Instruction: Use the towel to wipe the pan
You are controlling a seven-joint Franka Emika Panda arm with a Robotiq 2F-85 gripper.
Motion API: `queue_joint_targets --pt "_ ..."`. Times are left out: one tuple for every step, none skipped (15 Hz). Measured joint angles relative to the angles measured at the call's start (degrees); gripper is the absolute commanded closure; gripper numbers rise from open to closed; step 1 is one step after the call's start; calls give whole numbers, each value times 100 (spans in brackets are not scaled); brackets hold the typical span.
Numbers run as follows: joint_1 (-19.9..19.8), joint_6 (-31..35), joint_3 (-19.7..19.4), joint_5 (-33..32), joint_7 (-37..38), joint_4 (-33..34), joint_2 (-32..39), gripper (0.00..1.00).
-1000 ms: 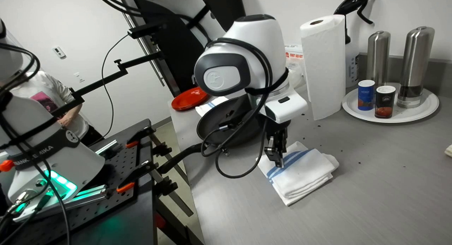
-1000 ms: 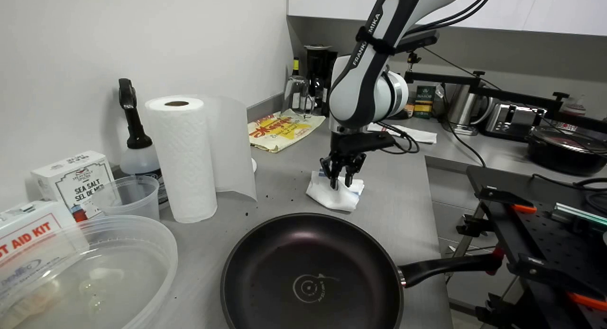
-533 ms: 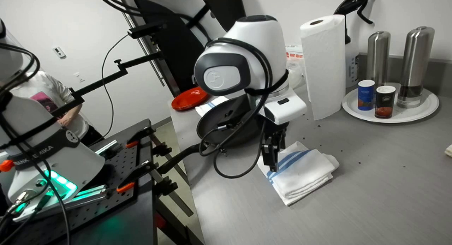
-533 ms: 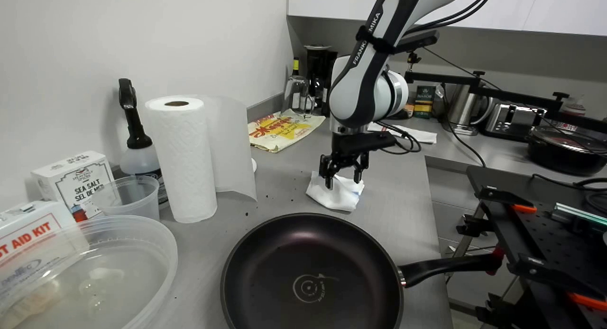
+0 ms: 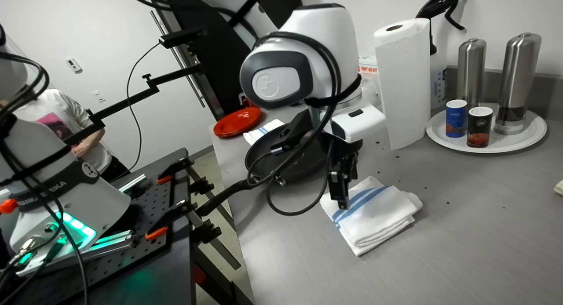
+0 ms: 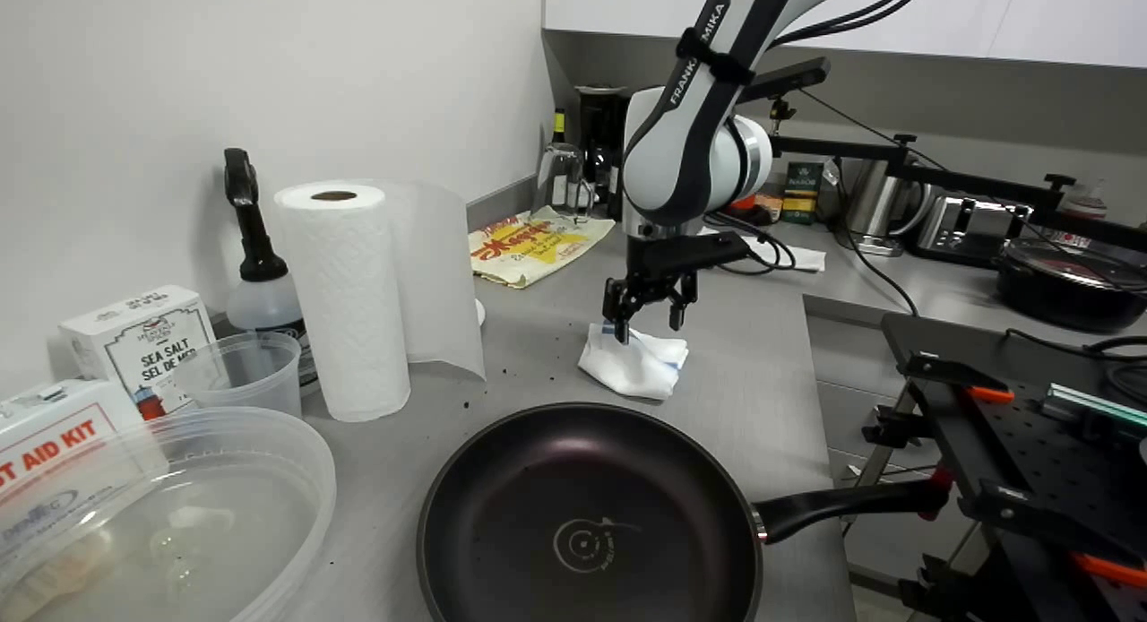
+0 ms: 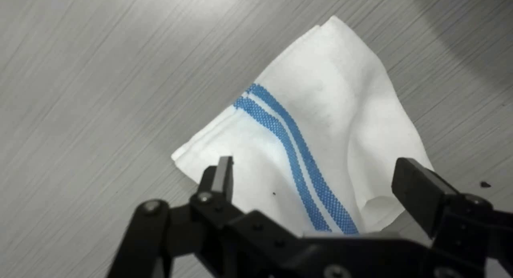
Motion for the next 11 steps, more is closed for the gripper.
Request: queue_joint_targets --pt "28 -91 -33 -42 -7 -14 -71 0" --pt "50 -182 -58 -76 -8 -33 -139 0" --pt "61 -231 -71 -92 -9 -56 -198 0" --pt "68 -253 -79 -99 -11 -81 -239 0" --pt "70 -257 -81 -102 -13 -97 -254 0" --pt "71 -257 -82 -103 -14 -106 -255 0" --pt "71 -257 -82 -103 -14 -113 -255 0" --pt "71 -257 -82 -104 -14 -117 -255 0" --pt "71 -257 -82 -105 -14 -119 -255 0" --pt "71 -257 -82 -105 -14 -120 -255 0" --pt "72 -257 -82 -105 -14 -120 -255 0"
